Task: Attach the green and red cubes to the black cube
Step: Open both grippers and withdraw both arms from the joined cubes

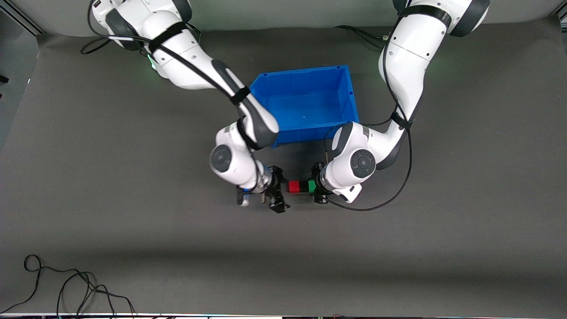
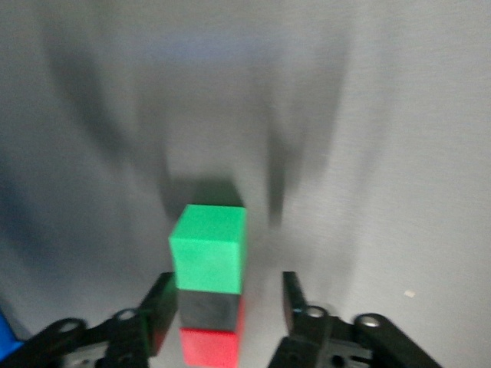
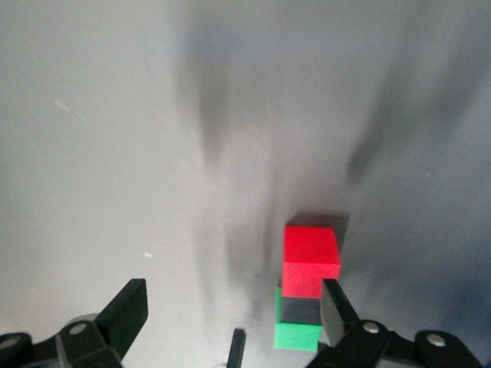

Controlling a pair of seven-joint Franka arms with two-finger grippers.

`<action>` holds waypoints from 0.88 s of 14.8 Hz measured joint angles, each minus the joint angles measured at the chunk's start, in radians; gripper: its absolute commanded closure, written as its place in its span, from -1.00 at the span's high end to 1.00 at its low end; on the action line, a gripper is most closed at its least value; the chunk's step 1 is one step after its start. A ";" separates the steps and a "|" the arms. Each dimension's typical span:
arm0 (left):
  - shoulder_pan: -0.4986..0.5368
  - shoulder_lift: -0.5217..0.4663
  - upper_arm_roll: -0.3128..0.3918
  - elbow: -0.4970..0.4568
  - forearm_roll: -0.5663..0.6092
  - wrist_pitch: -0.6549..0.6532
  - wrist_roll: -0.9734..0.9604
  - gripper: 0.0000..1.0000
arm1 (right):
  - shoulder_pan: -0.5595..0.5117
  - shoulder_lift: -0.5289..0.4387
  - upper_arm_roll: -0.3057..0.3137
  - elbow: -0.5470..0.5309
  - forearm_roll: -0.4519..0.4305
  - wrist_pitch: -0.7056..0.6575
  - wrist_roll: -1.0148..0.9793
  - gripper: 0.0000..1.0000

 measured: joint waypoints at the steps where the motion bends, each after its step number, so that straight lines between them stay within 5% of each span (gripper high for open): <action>1: 0.002 -0.007 0.011 0.009 0.025 -0.017 0.001 1.00 | -0.019 -0.025 -0.020 0.006 -0.003 -0.059 -0.009 1.00; 4: 0.021 -0.065 0.048 0.017 0.174 -0.139 0.008 1.00 | -0.039 -0.116 -0.117 0.014 -0.006 -0.236 -0.095 1.00; 8: 0.108 -0.183 0.069 0.001 0.205 -0.296 0.253 1.00 | -0.038 -0.245 -0.275 0.014 -0.034 -0.506 -0.366 1.00; 13: 0.246 -0.323 0.085 -0.036 0.305 -0.473 0.615 1.00 | -0.041 -0.407 -0.366 0.007 -0.278 -0.703 -0.691 1.00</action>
